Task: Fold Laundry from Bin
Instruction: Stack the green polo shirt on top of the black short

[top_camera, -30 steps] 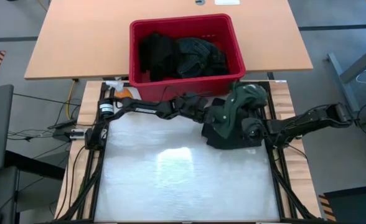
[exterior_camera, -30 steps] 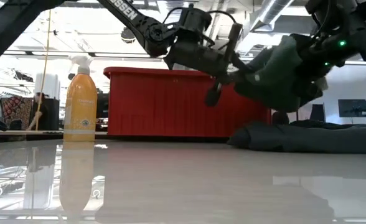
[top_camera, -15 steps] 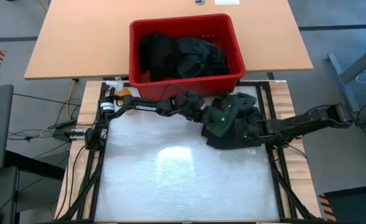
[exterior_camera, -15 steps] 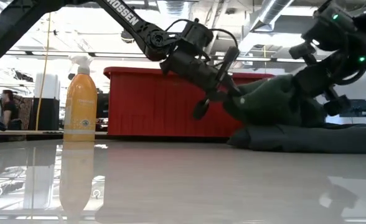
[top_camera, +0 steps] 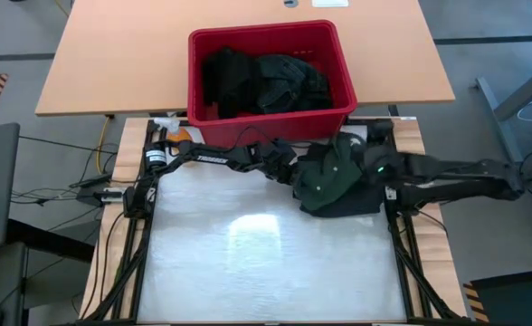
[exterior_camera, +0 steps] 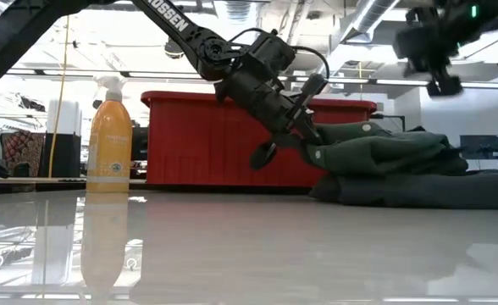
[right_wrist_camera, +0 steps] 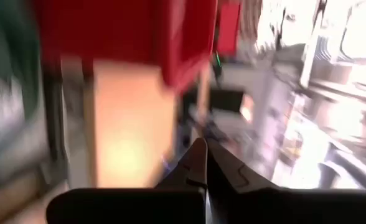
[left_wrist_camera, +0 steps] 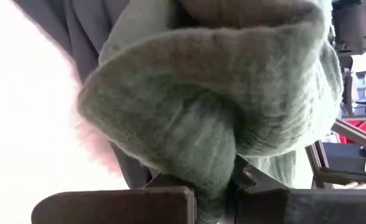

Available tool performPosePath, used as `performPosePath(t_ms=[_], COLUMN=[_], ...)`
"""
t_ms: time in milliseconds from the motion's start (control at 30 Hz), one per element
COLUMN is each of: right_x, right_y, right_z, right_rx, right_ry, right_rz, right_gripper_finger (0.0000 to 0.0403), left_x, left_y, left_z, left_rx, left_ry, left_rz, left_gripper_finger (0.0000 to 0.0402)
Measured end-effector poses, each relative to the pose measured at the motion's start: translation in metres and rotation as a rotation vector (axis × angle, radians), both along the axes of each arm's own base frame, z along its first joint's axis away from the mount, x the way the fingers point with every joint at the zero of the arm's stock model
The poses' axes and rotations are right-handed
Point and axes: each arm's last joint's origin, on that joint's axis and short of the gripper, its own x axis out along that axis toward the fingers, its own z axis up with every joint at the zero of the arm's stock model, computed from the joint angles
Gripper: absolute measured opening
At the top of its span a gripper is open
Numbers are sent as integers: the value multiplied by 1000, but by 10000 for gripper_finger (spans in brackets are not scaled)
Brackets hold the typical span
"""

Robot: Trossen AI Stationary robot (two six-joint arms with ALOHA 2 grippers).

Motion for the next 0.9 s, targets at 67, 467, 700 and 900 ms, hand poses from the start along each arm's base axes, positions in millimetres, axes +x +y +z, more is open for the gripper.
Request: performPosePath(t_ms=[67, 467, 700, 900], right_x=[2, 16, 16, 3], right_y=[1, -15, -40, -41], right_z=[21, -23, -37, -56], right_rx=[110, 751, 974, 1179], right_ry=[-213, -218, -243, -64], right_rz=[159, 158, 72, -98], right_gripper_finger=[20, 20, 19, 19], left_x=[0, 2, 3, 3], left_y=[-1, -6, -8, -7], left_z=[0, 1, 1, 1], left_rx=[1, -18, -5, 8], left_ry=[1, -2, -2, 1], left_rz=[-1, 21, 34, 54], left_gripper_finger=[5, 11, 12, 12])
